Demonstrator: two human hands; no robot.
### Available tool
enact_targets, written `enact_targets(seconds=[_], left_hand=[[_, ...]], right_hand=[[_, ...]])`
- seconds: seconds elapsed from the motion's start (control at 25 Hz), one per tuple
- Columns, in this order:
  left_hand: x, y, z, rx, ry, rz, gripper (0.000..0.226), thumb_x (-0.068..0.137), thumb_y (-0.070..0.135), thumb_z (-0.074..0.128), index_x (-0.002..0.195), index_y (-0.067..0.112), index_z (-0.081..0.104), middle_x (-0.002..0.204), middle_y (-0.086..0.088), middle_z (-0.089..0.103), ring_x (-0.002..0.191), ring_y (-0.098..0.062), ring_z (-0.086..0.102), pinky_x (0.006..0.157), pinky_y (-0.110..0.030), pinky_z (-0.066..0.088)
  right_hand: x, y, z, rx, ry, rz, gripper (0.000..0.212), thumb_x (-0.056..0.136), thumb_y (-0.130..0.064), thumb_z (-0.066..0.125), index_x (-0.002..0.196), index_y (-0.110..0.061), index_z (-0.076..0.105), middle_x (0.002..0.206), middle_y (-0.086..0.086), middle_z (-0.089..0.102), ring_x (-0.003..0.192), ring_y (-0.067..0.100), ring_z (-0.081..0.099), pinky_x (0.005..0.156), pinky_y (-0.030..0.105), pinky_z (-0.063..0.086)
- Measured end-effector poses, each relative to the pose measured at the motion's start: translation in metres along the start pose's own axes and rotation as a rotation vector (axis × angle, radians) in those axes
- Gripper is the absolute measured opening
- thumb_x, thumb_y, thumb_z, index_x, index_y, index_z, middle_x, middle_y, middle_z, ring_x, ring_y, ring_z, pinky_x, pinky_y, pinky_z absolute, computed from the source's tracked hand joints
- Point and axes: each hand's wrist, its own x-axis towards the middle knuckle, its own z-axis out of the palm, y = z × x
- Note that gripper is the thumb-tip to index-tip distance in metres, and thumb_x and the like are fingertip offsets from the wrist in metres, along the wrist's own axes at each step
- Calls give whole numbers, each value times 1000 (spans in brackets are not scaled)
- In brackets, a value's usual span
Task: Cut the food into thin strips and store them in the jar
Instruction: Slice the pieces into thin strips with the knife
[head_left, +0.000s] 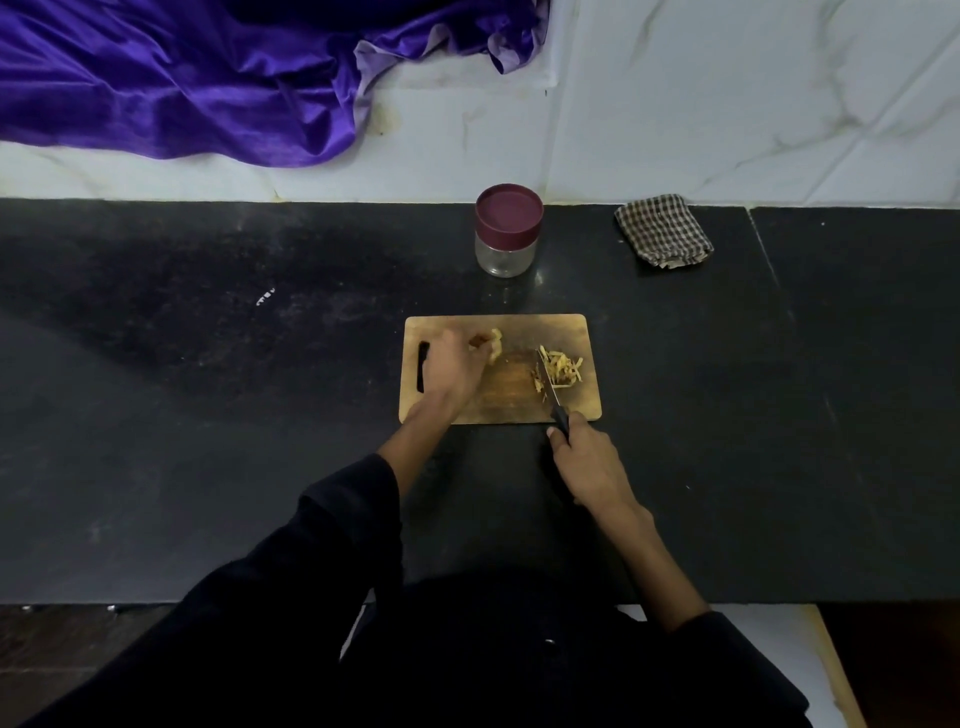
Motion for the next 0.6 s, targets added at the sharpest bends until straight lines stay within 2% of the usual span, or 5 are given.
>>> enact_targets(seconds=[0.12, 0.32, 0.48, 0.6], left_hand=[[-31, -7, 17, 40, -16, 8, 12, 86, 19, 67, 97, 18, 72, 96, 5, 71, 86, -7, 63, 80, -32, 54], [-44, -12, 26, 46, 92, 30, 11, 86, 16, 67, 96, 12, 70, 89, -1, 70, 80, -10, 64, 74, -32, 55], [-40, -11, 15, -9, 120, 21, 25, 90, 15, 61, 115, 10, 62, 112, -3, 63, 97, -11, 60, 81, -22, 49], [-23, -14, -3, 89, 129, 5, 32, 91, 16, 59, 124, 16, 58, 118, -4, 55, 99, -16, 57, 75, -26, 48]], right_hand=[[-1, 0, 1, 0, -6, -6, 28, 103, -35, 43, 121, -15, 50, 109, 11, 63, 99, 30, 64, 81, 51, 57], [-3, 0, 4, -18, -20, -2, 30, 104, -35, 42, 123, -13, 49, 112, 12, 61, 103, 31, 63, 83, 52, 56], [-1, 0, 2, -13, -15, -4, 27, 104, -35, 43, 120, -15, 49, 109, 10, 61, 100, 29, 64, 82, 50, 57], [-1, -1, 2, -17, -23, 1, 27, 104, -35, 43, 121, -16, 49, 108, 8, 60, 99, 27, 63, 82, 50, 57]])
